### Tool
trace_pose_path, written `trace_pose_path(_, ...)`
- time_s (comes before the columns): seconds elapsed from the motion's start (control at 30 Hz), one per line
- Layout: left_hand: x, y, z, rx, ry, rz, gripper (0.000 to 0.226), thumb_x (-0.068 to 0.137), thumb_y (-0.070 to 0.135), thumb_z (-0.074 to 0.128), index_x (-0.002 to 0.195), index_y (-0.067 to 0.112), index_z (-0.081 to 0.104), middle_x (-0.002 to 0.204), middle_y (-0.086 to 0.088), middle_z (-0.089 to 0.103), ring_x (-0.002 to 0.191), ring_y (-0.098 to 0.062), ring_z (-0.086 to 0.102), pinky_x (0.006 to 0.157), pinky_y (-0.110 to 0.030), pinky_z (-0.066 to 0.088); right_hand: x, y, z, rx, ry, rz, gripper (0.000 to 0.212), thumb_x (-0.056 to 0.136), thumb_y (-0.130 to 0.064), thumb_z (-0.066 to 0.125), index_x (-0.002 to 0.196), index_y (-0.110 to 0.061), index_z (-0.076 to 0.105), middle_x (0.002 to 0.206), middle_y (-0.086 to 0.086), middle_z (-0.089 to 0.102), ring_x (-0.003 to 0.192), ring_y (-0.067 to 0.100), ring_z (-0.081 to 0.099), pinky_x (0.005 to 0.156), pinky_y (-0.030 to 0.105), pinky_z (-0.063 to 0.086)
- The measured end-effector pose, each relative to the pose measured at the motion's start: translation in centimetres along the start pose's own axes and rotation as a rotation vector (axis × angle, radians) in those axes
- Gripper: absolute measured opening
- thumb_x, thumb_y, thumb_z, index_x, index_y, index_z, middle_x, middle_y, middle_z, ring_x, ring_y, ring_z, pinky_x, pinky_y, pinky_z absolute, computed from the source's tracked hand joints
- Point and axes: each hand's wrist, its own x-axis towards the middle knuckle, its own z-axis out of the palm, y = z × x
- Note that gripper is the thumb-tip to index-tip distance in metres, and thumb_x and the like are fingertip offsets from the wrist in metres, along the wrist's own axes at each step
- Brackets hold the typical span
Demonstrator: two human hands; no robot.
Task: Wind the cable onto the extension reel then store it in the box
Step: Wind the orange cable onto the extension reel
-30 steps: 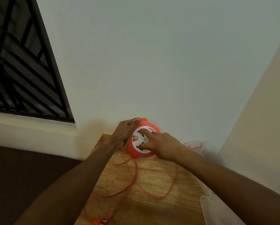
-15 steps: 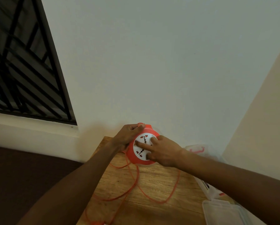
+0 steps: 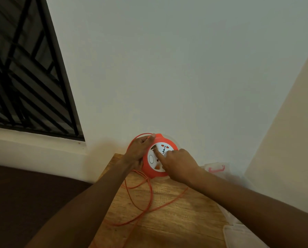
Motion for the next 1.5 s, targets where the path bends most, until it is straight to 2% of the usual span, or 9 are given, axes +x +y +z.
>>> trace_pose_path(0.2,-0.1,0.6,-0.4,-0.024,-0.060,-0.004,0.053,0.075,0.071,0.072,0.106,0.029,0.080,0.107,-0.008,0.082,0.094,-0.033,0.080,0.074,-0.043,0.066,-0.5,2.1,-0.5,-0.059,0.094,-0.403,0.048,0.086,-0.018,0.072,0.131,-0.026,0.058,0.143,0.017,0.046,0.116,0.034,0.054,0.083,0.046,0.057)
trace_pose_path(0.53,-0.1,1.1,-0.7,-0.042,-0.132,-0.052,0.054,0.078,0.067,0.076,0.113,0.025,0.078,0.115,-0.014,0.079,0.102,-0.038,0.077,0.090,-0.055,0.062,0.0,2.3,-2.1,-0.261,0.030,-0.399,0.066,0.090,-0.035,0.069,0.147,-0.042,0.036,0.155,0.017,0.027,0.129,0.038,0.041,0.098,0.049,0.045)
trace_pose_path(0.73,-0.2,1.0,0.4,-0.023,-0.083,0.019,0.044,0.083,0.063,0.074,0.101,0.023,0.082,0.106,-0.014,0.081,0.094,-0.033,0.079,0.078,-0.045,0.064,0.5,0.5,-1.6,-0.184,0.005,-0.098,0.079,0.094,-0.032,0.063,0.155,-0.022,0.015,0.123,0.019,0.060,0.106,0.037,0.061,0.089,0.045,0.048)
trace_pose_path(0.9,-0.1,1.0,0.8,-0.040,0.004,0.023,0.039,0.092,0.051,0.072,0.107,0.016,0.080,0.104,-0.016,0.081,0.094,-0.038,0.078,0.082,-0.050,0.065,0.6,-0.5,-0.6,0.410,-0.065,0.309,0.088,0.091,-0.050,0.060,0.156,-0.013,0.013,0.133,0.012,0.060,0.111,0.030,0.063,0.086,0.040,0.053)
trace_pose_path(1.0,-0.1,0.8,0.8,-0.090,0.033,-0.006,0.037,0.096,0.046,0.069,0.111,0.013,0.078,0.105,-0.019,0.080,0.092,-0.039,0.077,0.080,-0.050,0.065,0.4,-0.6,0.1,0.595,-0.077,0.389,0.091,0.089,-0.051,0.064,0.156,-0.016,0.014,0.140,0.010,0.056,0.118,0.028,0.060,0.090,0.039,0.053)
trace_pose_path(1.17,-0.1,1.0,0.4,-0.100,0.021,-0.022,0.041,0.096,0.051,0.066,0.115,0.016,0.076,0.109,-0.017,0.080,0.097,-0.041,0.077,0.082,-0.053,0.064,-0.4,-0.1,0.9,0.308,0.081,0.235,0.081,0.087,-0.051,0.065,0.150,-0.022,0.024,0.129,0.009,0.064,0.103,0.028,0.068,0.079,0.040,0.057)
trace_pose_path(1.27,-0.1,1.6,0.2,-0.077,-0.028,-0.001,0.043,0.092,0.055,0.067,0.113,0.019,0.077,0.109,-0.015,0.081,0.096,-0.038,0.078,0.078,-0.049,0.066,-0.5,0.5,0.6,0.119,0.175,-0.090,0.064,0.085,-0.033,0.073,0.140,-0.028,0.040,0.137,0.012,0.054,0.104,0.032,0.066,0.076,0.045,0.059)
trace_pose_path(1.37,-0.4,1.9,0.4,-0.035,-0.085,0.010,0.053,0.082,0.063,0.068,0.115,0.022,0.076,0.112,-0.012,0.080,0.099,-0.037,0.078,0.083,-0.051,0.065,-0.6,1.2,0.5,0.097,0.125,-0.339,0.059,0.082,-0.015,0.077,0.133,-0.031,0.051,0.146,0.011,0.040,0.117,0.033,0.055,0.078,0.047,0.059)
trace_pose_path(1.5,-0.5,1.9,0.1,0.003,-0.111,0.002,0.050,0.084,0.060,0.066,0.113,0.021,0.077,0.110,-0.015,0.080,0.097,-0.039,0.078,0.083,-0.051,0.065,-0.5,2.5,-0.5,-0.007,0.049,-0.461,0.046,0.089,-0.018,0.070,0.131,-0.031,0.060,0.158,0.005,0.028,0.123,0.031,0.049,0.083,0.044,0.057)
